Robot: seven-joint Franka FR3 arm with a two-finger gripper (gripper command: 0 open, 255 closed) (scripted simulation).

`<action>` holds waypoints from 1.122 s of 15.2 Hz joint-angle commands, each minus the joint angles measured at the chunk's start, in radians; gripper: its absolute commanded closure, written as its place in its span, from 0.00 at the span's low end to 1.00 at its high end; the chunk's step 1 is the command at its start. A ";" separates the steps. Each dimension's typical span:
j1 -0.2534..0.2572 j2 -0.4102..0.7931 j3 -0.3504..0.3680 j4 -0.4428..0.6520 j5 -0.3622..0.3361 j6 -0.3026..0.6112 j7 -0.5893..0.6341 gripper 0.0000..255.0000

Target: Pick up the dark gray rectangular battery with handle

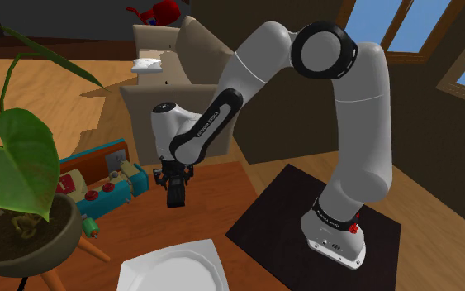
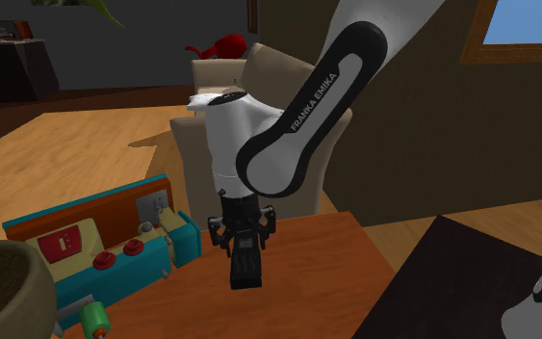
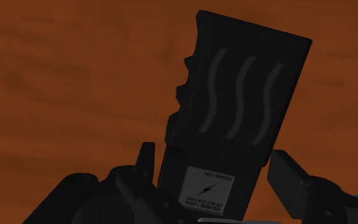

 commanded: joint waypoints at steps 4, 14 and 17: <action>0.000 0.000 0.000 -0.002 0.000 0.001 0.000 1.00; -0.022 -0.078 0.028 -0.008 0.040 -0.067 -0.028 1.00; -0.030 -0.110 0.039 -0.007 0.057 -0.098 -0.040 1.00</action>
